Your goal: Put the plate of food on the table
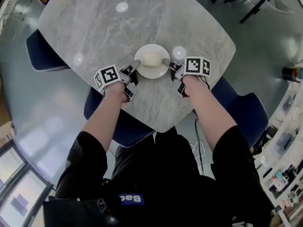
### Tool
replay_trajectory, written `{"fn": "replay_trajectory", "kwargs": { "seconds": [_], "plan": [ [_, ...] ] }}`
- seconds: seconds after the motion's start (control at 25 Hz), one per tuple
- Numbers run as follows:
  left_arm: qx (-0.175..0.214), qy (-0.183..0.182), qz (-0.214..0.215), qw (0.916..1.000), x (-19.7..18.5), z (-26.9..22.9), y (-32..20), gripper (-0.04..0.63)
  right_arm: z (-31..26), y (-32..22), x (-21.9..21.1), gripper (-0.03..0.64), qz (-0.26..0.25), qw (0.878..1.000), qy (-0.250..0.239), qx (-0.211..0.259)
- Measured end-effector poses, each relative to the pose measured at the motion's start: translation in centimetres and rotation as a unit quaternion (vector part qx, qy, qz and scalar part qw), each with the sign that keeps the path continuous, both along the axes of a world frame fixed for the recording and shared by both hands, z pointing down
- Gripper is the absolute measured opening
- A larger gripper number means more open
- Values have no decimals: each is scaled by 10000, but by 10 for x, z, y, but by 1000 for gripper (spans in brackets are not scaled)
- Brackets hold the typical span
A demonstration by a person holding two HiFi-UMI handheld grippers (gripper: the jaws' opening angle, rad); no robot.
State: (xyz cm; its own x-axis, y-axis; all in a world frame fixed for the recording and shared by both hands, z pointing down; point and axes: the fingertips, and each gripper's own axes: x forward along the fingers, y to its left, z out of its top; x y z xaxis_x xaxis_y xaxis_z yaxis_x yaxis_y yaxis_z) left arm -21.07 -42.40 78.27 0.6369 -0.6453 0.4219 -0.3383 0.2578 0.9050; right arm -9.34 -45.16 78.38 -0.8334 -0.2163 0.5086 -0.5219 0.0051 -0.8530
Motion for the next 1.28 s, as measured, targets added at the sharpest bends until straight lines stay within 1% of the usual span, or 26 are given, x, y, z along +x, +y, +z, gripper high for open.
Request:
{"fn": "replay_trajectory", "kwargs": {
  "seconds": [0.24, 0.48, 0.84, 1.0, 1.16, 1.28],
  "plan": [
    [-206, -216, 267, 9992, 1, 6, 3, 21, 3, 1, -1, 25, -233, 9996, 184, -12],
    [-390, -433, 479, 9972, 3, 8, 7, 26, 6, 2, 0, 34, -420, 9978, 506, -31],
    [-323, -673, 982, 9924, 7, 9, 7, 31, 9, 3, 4, 38, -576, 9957, 707, -144],
    [-382, -717, 1119, 9904, 9, 10, 9, 32, 10, 4, 5, 44, -810, 9926, 889, -190],
    [-416, -1078, 1388, 9836, 7, 12, 15, 34, 11, 4, 6, 44, -984, 9884, 1147, -164],
    [-459, -1116, 1409, 9826, 6, 13, 16, 34, 12, 3, 9, 48, -1120, 9841, 1375, -99]
  ]
}}
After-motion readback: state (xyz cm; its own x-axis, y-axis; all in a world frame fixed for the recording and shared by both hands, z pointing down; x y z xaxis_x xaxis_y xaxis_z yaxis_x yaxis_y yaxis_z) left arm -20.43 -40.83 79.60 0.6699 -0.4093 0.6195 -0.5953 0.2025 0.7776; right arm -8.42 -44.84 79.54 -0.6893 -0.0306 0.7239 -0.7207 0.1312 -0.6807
